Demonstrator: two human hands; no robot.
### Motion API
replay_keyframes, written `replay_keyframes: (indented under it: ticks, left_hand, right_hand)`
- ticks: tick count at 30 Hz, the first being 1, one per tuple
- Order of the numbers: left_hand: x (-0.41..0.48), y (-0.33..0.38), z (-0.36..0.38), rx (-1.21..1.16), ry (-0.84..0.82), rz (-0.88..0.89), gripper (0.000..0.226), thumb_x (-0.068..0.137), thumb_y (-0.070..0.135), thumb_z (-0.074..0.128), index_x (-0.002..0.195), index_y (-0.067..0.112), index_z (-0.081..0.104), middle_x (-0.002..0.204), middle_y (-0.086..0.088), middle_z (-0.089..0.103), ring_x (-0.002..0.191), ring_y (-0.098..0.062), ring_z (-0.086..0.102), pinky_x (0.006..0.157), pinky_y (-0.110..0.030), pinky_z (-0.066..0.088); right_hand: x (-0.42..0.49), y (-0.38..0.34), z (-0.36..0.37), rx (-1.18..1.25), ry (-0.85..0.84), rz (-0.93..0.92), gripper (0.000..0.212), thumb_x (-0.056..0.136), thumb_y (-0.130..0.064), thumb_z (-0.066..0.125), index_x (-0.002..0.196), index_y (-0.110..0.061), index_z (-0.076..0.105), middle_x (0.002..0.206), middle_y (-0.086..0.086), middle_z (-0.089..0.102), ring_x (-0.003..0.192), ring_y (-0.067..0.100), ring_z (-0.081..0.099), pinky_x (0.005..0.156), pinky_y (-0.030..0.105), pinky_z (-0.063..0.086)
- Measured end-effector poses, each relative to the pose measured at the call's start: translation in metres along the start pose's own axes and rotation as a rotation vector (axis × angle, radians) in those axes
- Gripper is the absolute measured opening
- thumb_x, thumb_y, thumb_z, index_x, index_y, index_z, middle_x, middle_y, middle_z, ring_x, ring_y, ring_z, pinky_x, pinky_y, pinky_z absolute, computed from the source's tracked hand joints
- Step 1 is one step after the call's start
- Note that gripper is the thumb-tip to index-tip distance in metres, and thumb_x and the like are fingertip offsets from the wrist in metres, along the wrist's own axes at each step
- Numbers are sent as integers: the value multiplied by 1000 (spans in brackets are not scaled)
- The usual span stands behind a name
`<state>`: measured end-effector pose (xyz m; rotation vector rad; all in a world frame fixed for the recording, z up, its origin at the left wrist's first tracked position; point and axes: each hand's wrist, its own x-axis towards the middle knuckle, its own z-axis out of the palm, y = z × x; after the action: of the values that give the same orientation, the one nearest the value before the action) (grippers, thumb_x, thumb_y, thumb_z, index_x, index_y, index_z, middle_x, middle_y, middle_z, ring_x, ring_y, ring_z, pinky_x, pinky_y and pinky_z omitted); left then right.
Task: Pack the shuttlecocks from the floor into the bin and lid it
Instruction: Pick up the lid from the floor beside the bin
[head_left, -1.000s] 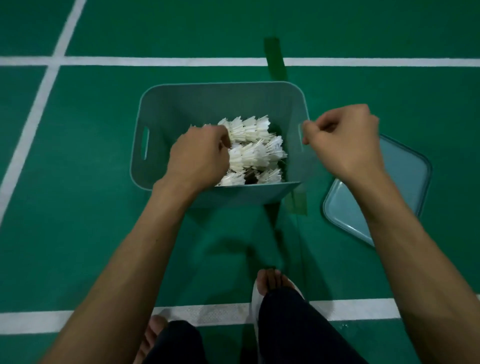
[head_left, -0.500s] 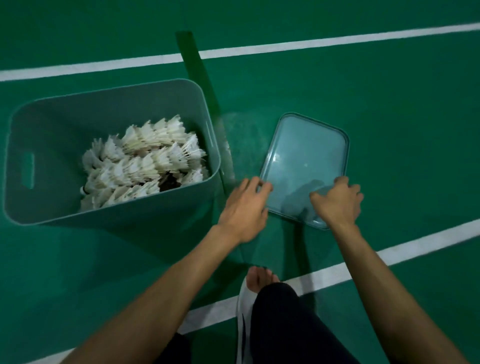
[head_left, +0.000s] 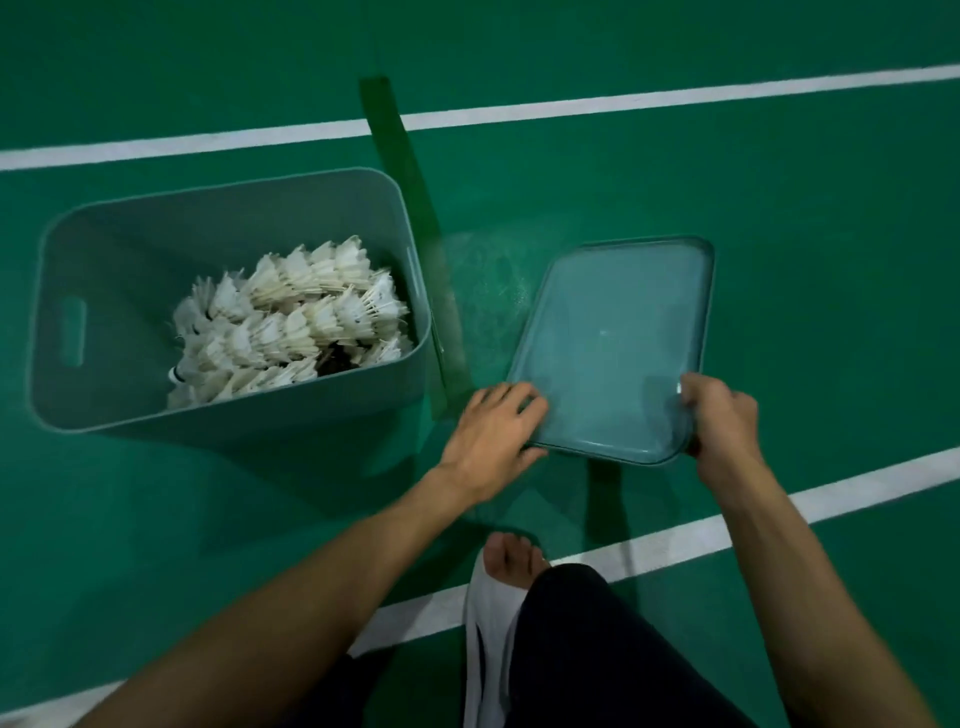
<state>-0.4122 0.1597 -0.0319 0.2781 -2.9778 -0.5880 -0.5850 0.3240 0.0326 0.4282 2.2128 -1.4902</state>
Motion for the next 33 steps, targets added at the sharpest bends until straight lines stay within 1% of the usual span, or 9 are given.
replay_keyframes:
  ticks: [4, 6, 10, 13, 18, 22, 25, 28, 33]
  left_hand:
    - [-21, 19, -48, -265, 309, -74, 15, 96, 19, 59, 109, 12, 56, 90, -1, 65, 76, -28, 62, 61, -40, 51]
    - [-33, 22, -82, -477, 484, -244, 9, 97, 14, 60, 103, 10, 55, 68, 4, 49, 58, -24, 47, 53, -32, 39]
    - [-73, 4, -149, -856, 656, -368, 5, 100, 1, 54, 102, 5, 54, 81, -9, 58, 74, -30, 56, 67, -36, 51]
    - [-111, -39, -187, -1032, 851, -467, 18, 100, -1, 50, 108, 13, 56, 105, -10, 68, 91, -14, 65, 84, -32, 54]
    - [-168, -107, -210, -1044, 1002, -730, 17, 95, 13, 53, 106, 22, 62, 108, -7, 73, 98, -22, 65, 95, -42, 52]
    - [-189, -145, -214, -819, 980, -880, 13, 99, 18, 53, 104, 23, 64, 95, -4, 69, 86, -19, 63, 88, -38, 53]
    - [-196, -175, -203, -590, 900, -1024, 38, 90, 41, 51, 117, 19, 65, 108, -17, 60, 106, -36, 57, 102, -53, 48]
    - [-190, -180, -194, -604, 862, -1026, 41, 99, 30, 50, 135, 13, 60, 127, -10, 52, 126, -32, 49, 113, -47, 39]
    - [-178, -186, -186, -761, 901, -939, 41, 104, 24, 45, 141, 8, 56, 136, -5, 62, 122, -18, 59, 110, -36, 46]
  right_hand:
    - [-63, -67, -1, 223, -264, -267, 17, 66, -31, 69, 74, -17, 62, 65, -1, 59, 63, 16, 58, 51, 23, 50]
    - [-81, -91, 6, 248, -352, -458, 37, 67, -54, 79, 81, -22, 66, 78, -2, 67, 77, 13, 65, 61, 28, 57]
    - [-83, -92, 40, -79, -75, -759, 69, 77, -70, 71, 120, -17, 63, 119, 4, 59, 111, 14, 56, 106, 41, 47]
    - [-92, -83, 75, -143, -155, -701, 95, 73, -64, 79, 143, -10, 44, 136, 1, 49, 125, 16, 52, 111, 33, 42]
    - [-127, -83, 145, -3, -494, -580, 43, 86, -26, 79, 122, -8, 66, 111, -1, 74, 92, 8, 72, 83, 30, 57]
    - [-153, -73, 190, -111, -340, -662, 46, 76, -45, 71, 107, -11, 70, 97, 2, 75, 89, 23, 73, 81, 41, 60]
    - [-160, -62, 201, -233, -225, -786, 35, 84, -43, 68, 101, -12, 71, 89, 4, 73, 84, 27, 70, 81, 41, 57]
    - [-154, -52, 202, -330, -94, -884, 39, 83, -50, 65, 98, -15, 74, 93, 9, 69, 84, 30, 64, 82, 43, 53]
    - [-138, -41, 208, -350, -100, -860, 31, 91, -34, 66, 102, -8, 77, 96, 15, 69, 85, 32, 64, 83, 34, 48]
